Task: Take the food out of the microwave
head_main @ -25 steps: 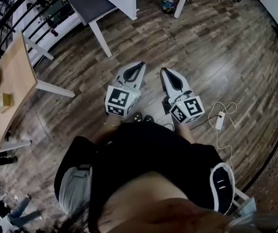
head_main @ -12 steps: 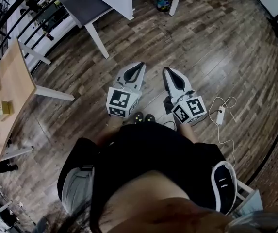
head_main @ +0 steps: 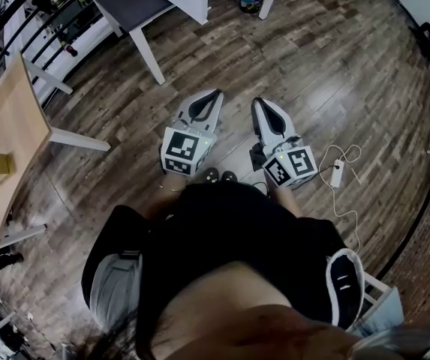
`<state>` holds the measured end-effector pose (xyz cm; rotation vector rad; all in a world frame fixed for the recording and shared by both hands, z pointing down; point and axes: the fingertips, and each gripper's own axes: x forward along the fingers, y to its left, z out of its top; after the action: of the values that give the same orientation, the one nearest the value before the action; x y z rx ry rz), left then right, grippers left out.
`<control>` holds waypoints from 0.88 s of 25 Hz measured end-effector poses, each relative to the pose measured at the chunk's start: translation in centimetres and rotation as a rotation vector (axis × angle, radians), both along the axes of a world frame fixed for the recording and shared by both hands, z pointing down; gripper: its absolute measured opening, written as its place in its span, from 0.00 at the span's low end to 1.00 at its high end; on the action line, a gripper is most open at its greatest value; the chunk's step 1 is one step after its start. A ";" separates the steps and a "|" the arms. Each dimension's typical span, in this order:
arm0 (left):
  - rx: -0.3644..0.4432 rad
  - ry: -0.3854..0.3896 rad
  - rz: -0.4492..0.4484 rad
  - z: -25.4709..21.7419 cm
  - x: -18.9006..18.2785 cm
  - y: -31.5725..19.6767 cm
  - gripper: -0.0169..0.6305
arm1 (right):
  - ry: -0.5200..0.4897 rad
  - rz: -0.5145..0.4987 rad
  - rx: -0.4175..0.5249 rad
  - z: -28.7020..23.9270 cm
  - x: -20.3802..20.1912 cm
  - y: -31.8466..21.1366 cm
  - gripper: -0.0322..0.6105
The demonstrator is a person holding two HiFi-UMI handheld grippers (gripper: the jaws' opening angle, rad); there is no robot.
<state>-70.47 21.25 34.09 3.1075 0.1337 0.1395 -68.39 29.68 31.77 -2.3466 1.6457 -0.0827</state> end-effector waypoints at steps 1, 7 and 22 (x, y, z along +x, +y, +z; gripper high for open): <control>-0.005 0.001 0.005 0.0 -0.1 -0.1 0.04 | 0.003 0.005 0.004 -0.1 -0.2 -0.2 0.05; -0.001 0.009 0.040 0.1 -1.2 -0.5 0.04 | -0.018 0.043 0.018 0.6 -1.5 -0.5 0.05; -0.056 -0.016 0.047 2.1 1.2 -0.1 0.04 | -0.037 0.066 0.011 0.4 1.8 0.5 0.05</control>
<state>-69.28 21.20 36.20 3.0481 0.2070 0.1585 -66.55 30.19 32.12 -2.3744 1.5469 -0.1033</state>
